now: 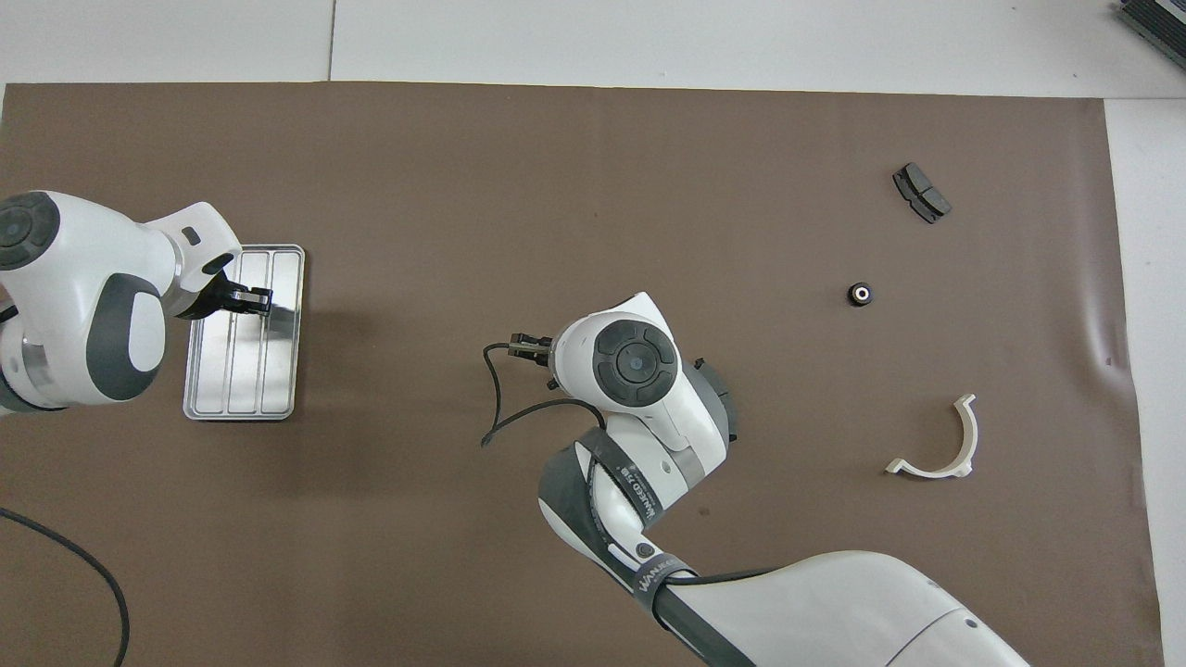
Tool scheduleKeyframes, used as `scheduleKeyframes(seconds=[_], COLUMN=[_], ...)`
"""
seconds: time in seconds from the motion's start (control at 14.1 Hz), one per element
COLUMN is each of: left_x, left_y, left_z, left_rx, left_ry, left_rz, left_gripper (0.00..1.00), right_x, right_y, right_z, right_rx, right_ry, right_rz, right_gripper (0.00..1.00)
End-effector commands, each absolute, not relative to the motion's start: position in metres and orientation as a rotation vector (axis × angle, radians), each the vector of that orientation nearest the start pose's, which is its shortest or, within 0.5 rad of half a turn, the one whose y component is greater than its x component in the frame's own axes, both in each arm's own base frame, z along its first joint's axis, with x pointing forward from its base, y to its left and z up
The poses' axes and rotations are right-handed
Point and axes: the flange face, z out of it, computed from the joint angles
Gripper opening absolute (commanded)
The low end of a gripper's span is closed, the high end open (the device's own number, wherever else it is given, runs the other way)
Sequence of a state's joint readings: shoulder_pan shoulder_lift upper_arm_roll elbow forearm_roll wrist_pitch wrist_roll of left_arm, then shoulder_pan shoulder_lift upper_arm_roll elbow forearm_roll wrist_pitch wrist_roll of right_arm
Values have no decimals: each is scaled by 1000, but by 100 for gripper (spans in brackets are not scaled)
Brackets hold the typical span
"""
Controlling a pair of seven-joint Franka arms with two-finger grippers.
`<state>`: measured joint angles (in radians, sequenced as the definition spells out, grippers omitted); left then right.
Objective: Pick bearing gear from pile to tray
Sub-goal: 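Lower the bearing into the tray while the right gripper carries another, then release the second bearing at center while the left gripper withdraws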
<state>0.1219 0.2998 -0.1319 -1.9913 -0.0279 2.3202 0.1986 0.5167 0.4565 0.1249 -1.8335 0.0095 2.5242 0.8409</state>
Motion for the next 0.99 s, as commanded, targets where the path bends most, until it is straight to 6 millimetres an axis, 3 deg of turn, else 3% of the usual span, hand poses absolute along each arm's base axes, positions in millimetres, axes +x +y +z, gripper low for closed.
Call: scheduleKeyframes(seconds=[0.0,0.14,0.36,0.64,0.85,0.92], left_x=[599,600,601,604,612,614], left_y=[-2,-3,-5,-6,-9,-9], left_z=[307,305,307,313,329,334], left_rx=[-3206,-3216,-3248,-3252,-3258,-3260], left_ry=[287,278,236,235,246,246], left_rz=[-77,-73,-83,-75,-38,-31], left_gripper=[0,0,0,23,37,37], right_x=[563,585,612,632,635,634], right_y=[347,301,233,144,87,69], right_z=[347,371,387,378,367,362], right_rx=[-2969,-2983,-3025,-3113,-3148,-3149], right_ry=[363,385,300,37,-190,-279], right_rz=[-275,-313,-339,-279,-199,-175], right_gripper=[100,100,100,100,100,100])
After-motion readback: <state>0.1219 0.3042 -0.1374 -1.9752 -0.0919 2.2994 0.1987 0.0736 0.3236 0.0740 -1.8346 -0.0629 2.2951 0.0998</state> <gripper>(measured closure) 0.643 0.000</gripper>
